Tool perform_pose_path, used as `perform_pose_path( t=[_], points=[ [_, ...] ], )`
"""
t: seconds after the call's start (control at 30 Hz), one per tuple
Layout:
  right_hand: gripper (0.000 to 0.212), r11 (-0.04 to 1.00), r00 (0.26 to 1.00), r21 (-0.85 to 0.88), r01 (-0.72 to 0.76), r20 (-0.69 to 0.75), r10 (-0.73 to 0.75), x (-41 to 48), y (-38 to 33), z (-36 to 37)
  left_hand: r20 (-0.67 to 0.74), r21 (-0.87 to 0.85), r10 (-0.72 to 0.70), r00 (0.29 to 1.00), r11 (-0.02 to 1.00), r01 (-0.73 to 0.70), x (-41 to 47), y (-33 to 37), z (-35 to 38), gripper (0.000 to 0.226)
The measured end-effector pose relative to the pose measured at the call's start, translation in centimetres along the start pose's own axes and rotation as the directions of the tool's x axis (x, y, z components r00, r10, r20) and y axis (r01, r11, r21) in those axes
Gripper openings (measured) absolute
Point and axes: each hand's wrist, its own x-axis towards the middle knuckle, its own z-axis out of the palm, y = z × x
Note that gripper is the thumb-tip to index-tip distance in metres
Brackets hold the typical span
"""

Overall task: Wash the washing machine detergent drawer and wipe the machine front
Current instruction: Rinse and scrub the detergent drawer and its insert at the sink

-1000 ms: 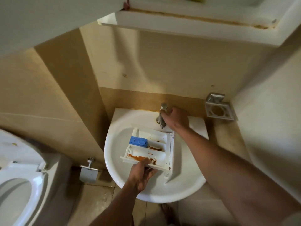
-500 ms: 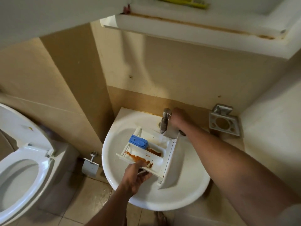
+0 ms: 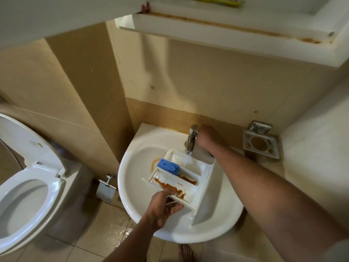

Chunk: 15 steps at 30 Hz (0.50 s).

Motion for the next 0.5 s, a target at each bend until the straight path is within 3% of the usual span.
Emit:
perform_pose_path(
  t=[0.17, 0.5],
  points=[
    [0.031, 0.999, 1.000, -0.049, 0.010, -0.018, -0.011, 0.0, -0.1, 0.1, -0.139, 0.026, 0.109, 0.984, 0.994, -0.106, 0.1, 1.1, -1.3, 0.033],
    [0.030, 0.996, 1.000, -0.094, 0.004, -0.015, -0.005, 0.5, -0.2, 0.4, -0.143, 0.107, 0.113, 0.983, 0.989, -0.098, 0.1, 2.1, -0.7, 0.024]
  ],
)
